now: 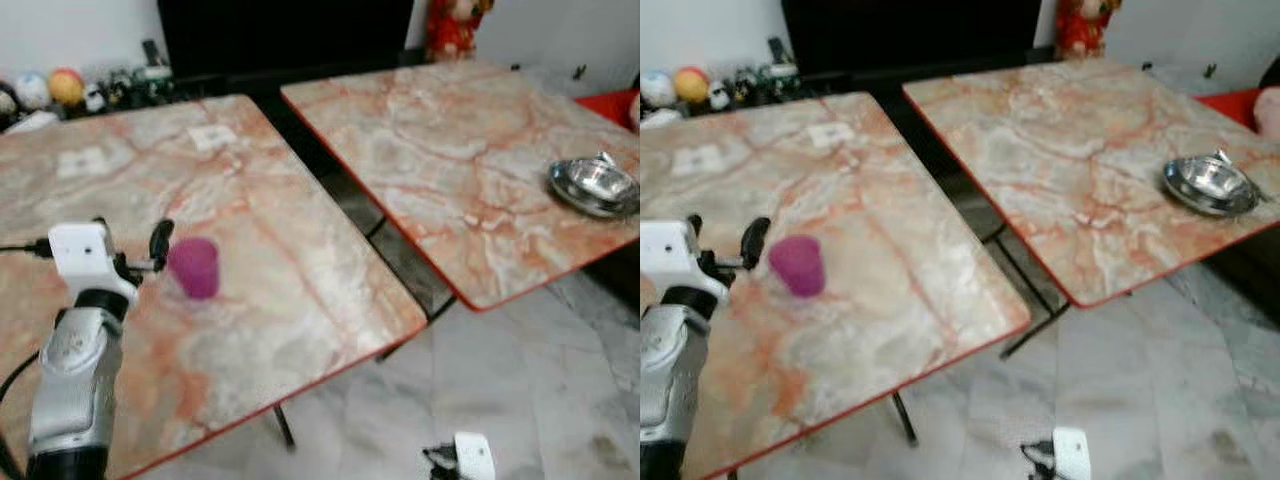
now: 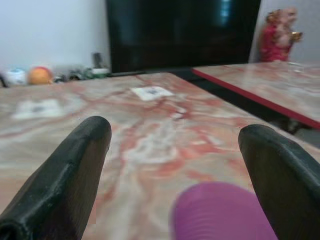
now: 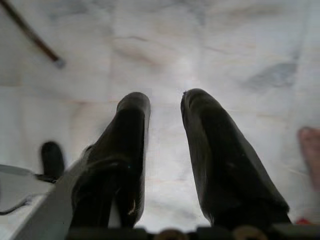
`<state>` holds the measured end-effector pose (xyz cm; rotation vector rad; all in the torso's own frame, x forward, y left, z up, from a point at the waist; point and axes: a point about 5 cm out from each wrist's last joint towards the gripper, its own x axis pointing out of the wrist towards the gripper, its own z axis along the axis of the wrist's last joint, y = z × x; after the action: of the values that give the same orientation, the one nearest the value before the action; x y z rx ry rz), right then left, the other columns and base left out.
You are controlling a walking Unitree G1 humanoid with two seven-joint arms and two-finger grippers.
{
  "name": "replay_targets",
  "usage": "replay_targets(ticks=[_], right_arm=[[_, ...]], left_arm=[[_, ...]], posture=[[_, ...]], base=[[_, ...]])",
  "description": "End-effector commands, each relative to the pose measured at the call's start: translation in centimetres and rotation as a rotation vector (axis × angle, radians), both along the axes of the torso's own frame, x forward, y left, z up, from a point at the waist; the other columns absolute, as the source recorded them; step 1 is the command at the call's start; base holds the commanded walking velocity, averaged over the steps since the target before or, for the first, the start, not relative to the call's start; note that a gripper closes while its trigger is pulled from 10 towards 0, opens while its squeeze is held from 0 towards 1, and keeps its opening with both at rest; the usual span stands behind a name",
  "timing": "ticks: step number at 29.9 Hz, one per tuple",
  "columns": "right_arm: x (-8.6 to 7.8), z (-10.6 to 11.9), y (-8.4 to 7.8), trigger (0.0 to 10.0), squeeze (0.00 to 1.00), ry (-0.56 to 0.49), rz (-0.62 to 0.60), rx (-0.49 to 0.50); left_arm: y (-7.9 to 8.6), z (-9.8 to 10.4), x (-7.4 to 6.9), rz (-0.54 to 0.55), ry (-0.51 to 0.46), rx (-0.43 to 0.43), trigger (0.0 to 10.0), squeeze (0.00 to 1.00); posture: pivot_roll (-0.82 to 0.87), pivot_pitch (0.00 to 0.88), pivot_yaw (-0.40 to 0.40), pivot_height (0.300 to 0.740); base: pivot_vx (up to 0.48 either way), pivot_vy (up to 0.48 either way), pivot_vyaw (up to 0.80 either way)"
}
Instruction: Setting the table
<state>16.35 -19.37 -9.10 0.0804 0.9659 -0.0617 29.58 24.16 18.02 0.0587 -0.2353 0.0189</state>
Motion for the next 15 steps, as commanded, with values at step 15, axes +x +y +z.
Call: replay_targets(ticks=[15], right_arm=[[-0.24, -0.15, 0.37, 10.0, 0.00, 0.007, 0.010, 0.005]], left_arm=[[0.09, 1.09, 0.37, -0.234, 0.189, 0.061, 10.0, 0.00]], posture=[[0.18, 0.022, -0.054, 0.740]], base=[[0.000, 0.000, 0.00]])
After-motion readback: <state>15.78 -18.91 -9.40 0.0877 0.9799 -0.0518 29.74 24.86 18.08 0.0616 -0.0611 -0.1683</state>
